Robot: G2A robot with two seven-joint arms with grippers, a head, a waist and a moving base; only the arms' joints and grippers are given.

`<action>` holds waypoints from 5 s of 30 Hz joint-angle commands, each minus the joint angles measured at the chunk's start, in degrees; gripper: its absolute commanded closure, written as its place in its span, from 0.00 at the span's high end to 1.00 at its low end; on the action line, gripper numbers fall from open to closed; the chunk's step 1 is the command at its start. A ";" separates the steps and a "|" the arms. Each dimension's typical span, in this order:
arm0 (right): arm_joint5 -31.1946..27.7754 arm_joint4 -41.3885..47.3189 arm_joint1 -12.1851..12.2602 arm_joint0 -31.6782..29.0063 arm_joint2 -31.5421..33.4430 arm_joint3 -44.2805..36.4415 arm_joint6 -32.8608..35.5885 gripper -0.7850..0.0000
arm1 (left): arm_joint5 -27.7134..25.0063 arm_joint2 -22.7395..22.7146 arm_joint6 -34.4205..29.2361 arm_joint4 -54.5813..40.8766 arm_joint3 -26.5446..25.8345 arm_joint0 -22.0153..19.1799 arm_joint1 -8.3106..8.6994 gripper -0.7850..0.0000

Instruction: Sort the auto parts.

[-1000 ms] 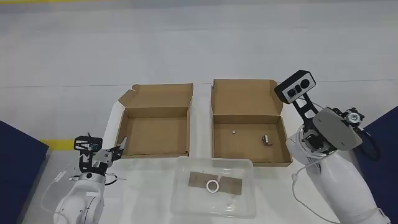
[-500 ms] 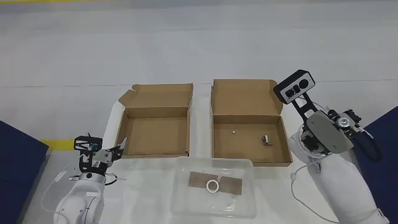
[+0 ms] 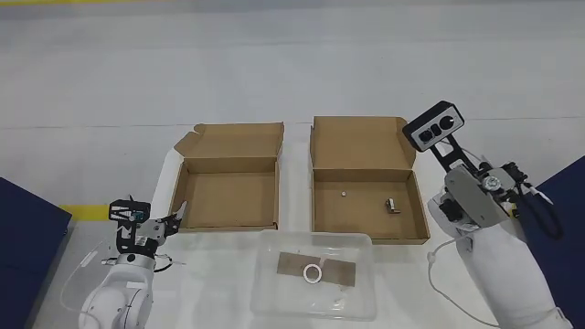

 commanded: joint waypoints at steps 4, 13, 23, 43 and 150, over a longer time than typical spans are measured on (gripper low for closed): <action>0.73 -3.02 -0.12 -0.13 0.90 -0.14 -0.03 0.00 | 0.00 0.00 0.00 0.00 0.00 0.00 0.00 1.00; 1.47 -0.42 -0.78 -0.87 1.01 -0.03 0.33 0.00 | 0.00 0.00 0.00 0.00 0.00 0.00 0.00 1.00; 1.99 4.27 -1.36 -1.11 0.85 -0.33 0.89 0.00 | 0.00 0.00 0.00 0.00 0.00 0.00 0.00 1.00; 15.16 -50.65 4.32 -9.74 18.60 1.64 4.71 0.00 | 0.00 0.00 0.00 0.00 0.00 0.00 0.00 1.00; 41.78 -103.11 -5.38 29.84 -35.46 52.72 -27.25 0.00 | 0.00 0.00 0.00 0.00 0.00 0.00 0.00 1.00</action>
